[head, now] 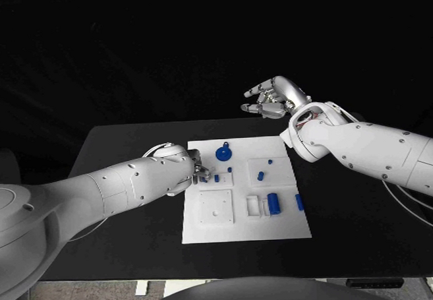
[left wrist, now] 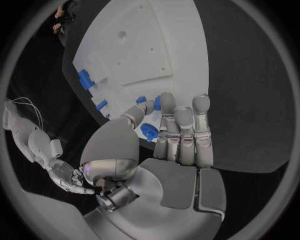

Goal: Assemble the parts on the task board

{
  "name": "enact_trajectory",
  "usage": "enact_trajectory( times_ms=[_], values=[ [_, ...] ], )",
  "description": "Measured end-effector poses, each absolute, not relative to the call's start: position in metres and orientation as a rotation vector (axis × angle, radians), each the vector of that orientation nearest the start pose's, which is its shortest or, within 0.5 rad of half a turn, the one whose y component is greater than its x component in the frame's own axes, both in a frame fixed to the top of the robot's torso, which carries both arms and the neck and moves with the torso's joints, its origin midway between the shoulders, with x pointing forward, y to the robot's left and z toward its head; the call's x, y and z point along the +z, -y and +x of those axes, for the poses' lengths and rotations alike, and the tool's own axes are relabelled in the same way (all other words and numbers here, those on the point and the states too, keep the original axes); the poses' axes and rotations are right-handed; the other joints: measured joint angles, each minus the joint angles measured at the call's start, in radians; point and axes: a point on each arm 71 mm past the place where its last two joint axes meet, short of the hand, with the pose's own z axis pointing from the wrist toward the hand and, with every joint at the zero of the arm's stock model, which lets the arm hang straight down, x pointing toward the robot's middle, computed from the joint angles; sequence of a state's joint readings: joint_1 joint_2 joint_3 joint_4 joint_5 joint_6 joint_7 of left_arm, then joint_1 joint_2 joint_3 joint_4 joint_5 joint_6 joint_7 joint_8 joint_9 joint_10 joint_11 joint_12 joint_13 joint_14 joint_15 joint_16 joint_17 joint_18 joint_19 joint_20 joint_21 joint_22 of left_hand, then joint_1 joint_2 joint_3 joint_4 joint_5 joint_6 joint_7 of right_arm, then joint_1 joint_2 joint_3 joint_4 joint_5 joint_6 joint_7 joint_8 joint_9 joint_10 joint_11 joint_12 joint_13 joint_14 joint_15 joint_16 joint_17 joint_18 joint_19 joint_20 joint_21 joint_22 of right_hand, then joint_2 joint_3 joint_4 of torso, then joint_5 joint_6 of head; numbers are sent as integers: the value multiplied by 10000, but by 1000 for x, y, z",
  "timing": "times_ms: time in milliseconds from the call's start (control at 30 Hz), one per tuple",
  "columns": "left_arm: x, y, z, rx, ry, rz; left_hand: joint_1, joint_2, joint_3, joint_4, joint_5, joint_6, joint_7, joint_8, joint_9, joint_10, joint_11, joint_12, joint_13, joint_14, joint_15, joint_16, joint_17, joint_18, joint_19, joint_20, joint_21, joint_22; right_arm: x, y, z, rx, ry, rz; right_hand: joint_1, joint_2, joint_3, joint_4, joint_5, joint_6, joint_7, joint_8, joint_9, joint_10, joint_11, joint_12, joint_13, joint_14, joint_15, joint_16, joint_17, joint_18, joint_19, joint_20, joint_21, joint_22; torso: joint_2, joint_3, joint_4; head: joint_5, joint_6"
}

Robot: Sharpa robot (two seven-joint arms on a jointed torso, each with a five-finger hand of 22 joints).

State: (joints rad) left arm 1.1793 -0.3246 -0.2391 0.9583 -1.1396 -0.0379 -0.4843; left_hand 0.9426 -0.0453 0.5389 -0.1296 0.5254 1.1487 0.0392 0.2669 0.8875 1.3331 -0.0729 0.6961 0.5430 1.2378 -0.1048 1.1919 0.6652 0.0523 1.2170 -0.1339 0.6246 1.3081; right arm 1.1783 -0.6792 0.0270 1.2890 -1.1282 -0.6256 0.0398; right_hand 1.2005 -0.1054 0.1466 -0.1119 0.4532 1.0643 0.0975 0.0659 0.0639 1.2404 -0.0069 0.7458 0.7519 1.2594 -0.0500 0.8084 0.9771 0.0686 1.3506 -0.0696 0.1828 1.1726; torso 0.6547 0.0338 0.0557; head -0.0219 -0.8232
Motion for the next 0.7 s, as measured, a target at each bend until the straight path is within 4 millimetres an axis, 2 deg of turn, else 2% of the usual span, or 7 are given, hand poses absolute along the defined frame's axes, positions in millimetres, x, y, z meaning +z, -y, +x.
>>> enact_trajectory(
  times_ms=[700],
  values=[
    [-307, -113, 530, -2276, -22297, -927, 0, 0, 6, -9, 37, 29, 28, -4, -29, -2, 5, 0, 0, -1, 2, 0, -10, -2, -1, 1, 0, -3, -168, 197, 534, 7926, -13663, 2544, 0, 0, 0, 0, 0, 1, -2, 0, 0, 0, 0, 0, 1, 0, 0, 0, 1, -1, 0, 0, 0, 14, -5, 2, -6, -8, 25]
  ],
)
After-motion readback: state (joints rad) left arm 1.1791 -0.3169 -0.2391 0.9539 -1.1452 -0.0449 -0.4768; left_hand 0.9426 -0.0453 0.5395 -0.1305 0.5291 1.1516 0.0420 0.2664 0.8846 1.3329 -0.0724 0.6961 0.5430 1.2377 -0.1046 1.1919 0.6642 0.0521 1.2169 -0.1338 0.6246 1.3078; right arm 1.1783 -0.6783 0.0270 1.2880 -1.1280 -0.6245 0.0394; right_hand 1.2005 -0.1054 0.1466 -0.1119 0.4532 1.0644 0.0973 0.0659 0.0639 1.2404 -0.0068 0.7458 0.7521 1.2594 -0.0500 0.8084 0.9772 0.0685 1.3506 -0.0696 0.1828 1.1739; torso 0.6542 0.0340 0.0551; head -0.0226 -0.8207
